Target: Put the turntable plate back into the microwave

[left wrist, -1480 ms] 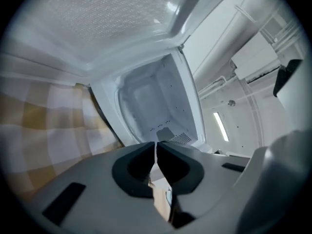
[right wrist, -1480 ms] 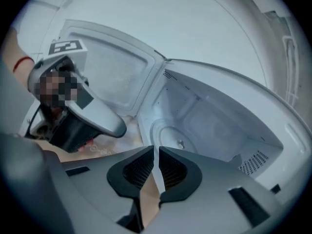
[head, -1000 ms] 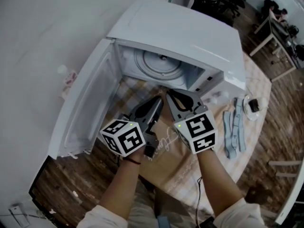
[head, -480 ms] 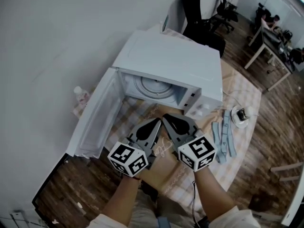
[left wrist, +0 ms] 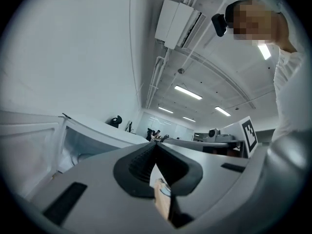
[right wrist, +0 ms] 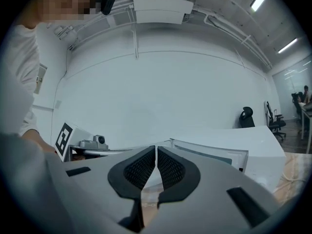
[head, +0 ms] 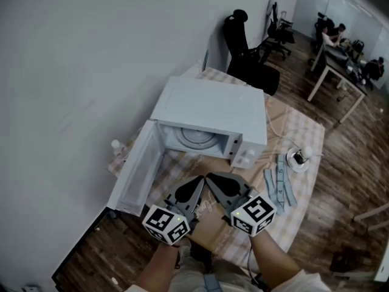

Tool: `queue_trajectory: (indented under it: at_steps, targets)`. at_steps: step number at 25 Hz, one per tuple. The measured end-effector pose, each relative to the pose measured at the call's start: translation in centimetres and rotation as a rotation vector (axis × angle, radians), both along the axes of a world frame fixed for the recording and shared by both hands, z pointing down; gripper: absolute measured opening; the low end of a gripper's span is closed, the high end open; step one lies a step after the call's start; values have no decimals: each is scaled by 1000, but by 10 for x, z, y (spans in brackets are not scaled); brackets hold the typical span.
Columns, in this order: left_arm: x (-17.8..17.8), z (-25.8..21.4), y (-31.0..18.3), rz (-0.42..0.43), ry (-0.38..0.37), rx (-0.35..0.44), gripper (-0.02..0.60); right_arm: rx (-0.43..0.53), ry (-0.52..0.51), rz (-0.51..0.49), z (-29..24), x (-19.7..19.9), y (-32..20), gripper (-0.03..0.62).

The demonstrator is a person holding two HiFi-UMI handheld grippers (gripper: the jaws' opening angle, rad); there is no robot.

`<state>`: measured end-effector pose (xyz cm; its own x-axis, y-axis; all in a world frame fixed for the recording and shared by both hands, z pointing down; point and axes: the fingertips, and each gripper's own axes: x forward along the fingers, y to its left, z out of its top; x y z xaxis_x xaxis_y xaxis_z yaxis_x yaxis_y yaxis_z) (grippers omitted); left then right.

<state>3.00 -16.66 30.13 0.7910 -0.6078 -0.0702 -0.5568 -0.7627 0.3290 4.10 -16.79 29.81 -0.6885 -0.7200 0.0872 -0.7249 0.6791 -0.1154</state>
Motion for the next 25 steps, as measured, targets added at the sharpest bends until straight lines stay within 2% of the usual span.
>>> queue_trajectory:
  at_steps: [11,20,25]
  targets:
    - [1,-72,31,35,-28,124,0,76,-89,4,-69,2,31,40]
    - [-2,-91,65,121,-61,165,0,75,-101,-23,-87,-4,65,40]
    - [-11,-102,75,139,-44,174,0,89,-127,-2,-97,-12,76,40]
